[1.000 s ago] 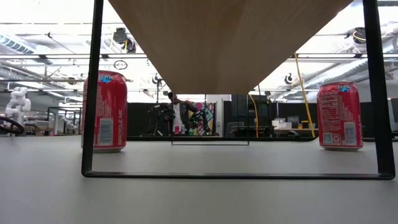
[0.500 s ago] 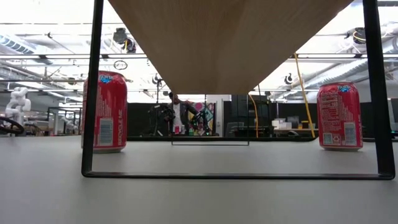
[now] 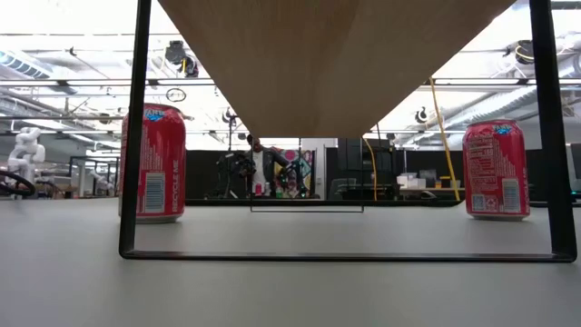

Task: Place canned beverage on shelf
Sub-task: Put the top white blue soda can on the shelf aligned with the other white blue soda can

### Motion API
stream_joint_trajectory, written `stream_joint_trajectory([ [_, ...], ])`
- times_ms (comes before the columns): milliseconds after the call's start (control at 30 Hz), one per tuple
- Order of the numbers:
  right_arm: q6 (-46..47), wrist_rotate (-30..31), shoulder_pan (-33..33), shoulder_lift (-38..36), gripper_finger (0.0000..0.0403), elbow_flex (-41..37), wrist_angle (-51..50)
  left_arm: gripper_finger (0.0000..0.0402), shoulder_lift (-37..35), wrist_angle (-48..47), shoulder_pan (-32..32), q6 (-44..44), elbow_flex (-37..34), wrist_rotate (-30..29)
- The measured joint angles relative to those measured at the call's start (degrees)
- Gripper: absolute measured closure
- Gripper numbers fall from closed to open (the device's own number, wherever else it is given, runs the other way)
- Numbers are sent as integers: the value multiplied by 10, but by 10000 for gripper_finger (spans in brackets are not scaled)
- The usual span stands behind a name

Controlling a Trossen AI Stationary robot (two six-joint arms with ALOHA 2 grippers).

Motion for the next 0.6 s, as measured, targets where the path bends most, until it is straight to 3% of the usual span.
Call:
stream_joint_trajectory([
  [133, -22, 47, 2, 1, 228, 0, -11, 11, -3, 19, -1, -24, 0, -16],
  [367, -53, 149, 21, 1, 228, -1, 7, 14, -19, 17, -6, -119, 0, -131],
  [500, -92, 207, 33, 1, 229, -1, 39, 14, -21, 26, -16, -185, 0, -136],
  [600, -124, 219, 37, 1, 229, -1, 68, 14, -3, 52, -26, -188, 0, -138],
])
